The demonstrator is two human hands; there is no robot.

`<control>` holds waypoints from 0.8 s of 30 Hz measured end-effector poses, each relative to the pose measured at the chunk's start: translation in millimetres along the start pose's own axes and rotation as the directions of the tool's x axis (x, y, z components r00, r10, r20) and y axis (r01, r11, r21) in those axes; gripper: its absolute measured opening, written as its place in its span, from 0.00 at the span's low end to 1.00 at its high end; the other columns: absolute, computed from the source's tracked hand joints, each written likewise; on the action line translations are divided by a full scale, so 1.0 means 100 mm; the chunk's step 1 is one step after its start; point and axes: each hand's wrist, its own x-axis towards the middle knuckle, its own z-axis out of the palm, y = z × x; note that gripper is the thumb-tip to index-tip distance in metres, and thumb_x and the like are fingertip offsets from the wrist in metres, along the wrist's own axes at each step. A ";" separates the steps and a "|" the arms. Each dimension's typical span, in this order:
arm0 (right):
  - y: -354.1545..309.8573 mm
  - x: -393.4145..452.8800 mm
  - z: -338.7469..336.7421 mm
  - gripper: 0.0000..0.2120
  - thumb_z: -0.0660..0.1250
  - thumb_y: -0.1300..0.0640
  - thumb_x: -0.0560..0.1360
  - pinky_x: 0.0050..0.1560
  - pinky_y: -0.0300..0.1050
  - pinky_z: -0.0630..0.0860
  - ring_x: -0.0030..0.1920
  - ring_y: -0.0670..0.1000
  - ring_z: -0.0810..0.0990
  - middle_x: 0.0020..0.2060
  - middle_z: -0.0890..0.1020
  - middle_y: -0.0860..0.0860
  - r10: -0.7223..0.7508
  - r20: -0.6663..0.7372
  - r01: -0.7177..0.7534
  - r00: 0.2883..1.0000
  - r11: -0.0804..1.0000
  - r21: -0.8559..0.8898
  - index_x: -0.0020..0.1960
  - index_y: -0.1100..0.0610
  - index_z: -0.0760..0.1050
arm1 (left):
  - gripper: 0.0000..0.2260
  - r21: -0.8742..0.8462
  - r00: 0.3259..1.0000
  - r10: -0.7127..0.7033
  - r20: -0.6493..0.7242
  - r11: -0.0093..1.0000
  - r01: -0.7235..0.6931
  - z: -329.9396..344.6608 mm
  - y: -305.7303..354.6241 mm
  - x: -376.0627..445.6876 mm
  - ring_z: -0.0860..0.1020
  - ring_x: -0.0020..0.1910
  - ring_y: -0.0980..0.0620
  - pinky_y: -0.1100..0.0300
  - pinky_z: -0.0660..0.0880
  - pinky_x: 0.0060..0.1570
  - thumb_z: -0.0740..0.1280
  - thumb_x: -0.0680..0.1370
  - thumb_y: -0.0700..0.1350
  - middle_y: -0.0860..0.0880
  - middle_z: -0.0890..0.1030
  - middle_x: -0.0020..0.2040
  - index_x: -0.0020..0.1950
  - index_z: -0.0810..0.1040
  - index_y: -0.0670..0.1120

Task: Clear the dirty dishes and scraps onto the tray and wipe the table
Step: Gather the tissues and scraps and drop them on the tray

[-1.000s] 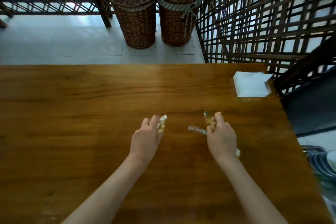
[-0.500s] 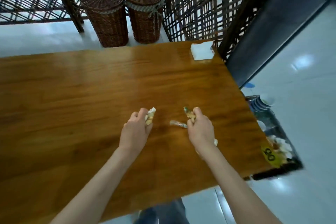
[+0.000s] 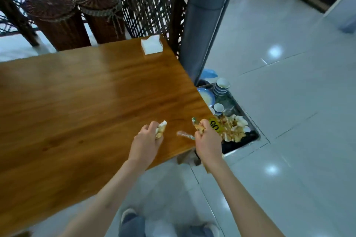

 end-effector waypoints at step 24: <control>2.88 1.99 -0.76 0.06 0.59 0.62 0.75 0.27 0.28 0.66 0.30 0.38 0.68 0.30 0.72 0.44 0.191 -0.023 -0.189 0.981 0.979 0.074 0.47 0.51 0.67 | 0.06 -0.122 0.974 -0.163 0.155 0.976 0.183 3.09 1.97 1.35 0.74 0.43 0.45 0.50 0.74 0.42 0.63 0.77 0.45 0.48 0.74 0.44 0.53 0.69 0.50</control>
